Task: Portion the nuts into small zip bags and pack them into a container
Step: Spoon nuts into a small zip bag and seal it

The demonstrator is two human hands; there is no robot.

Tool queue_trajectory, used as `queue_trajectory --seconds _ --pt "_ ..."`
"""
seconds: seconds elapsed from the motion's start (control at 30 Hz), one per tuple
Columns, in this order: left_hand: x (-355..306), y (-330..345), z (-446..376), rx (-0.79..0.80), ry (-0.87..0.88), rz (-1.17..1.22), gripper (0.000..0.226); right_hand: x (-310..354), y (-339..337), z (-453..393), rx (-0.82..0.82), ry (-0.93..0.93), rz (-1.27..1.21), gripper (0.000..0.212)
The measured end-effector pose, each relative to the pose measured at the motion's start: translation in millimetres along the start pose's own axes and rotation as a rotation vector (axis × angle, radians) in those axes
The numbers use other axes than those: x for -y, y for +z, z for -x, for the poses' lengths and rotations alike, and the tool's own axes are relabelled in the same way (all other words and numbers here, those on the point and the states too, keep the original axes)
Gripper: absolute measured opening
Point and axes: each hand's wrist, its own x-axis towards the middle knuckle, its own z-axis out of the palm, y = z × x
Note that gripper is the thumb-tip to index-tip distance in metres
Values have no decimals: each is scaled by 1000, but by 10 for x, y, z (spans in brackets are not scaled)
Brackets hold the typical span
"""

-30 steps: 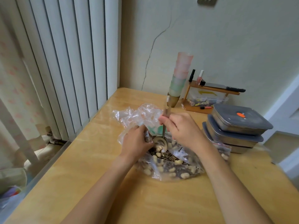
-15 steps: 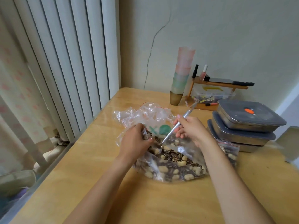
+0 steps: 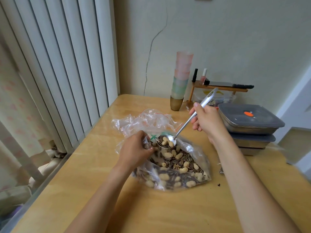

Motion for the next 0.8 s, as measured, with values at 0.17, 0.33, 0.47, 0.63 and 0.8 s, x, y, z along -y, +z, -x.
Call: queue_trajectory --seconds 0.17,0.33,0.47,0.63,0.8 --pt "-73 31 33 29 42 -59 42 186 7 85 -2 -46 24 41" --pt "-134 20 47 -18 84 -43 52 489 81 169 5 -196 183 41" --pt "-195 35 69 -30 72 29 57 776 142 244 15 -350 348 39" --pt "-229 22 75 -14 44 129 62 1047 203 256 116 -444 500 41" --pt "-257 83 85 89 51 172 73 1207 338 241 158 -526 573 43"
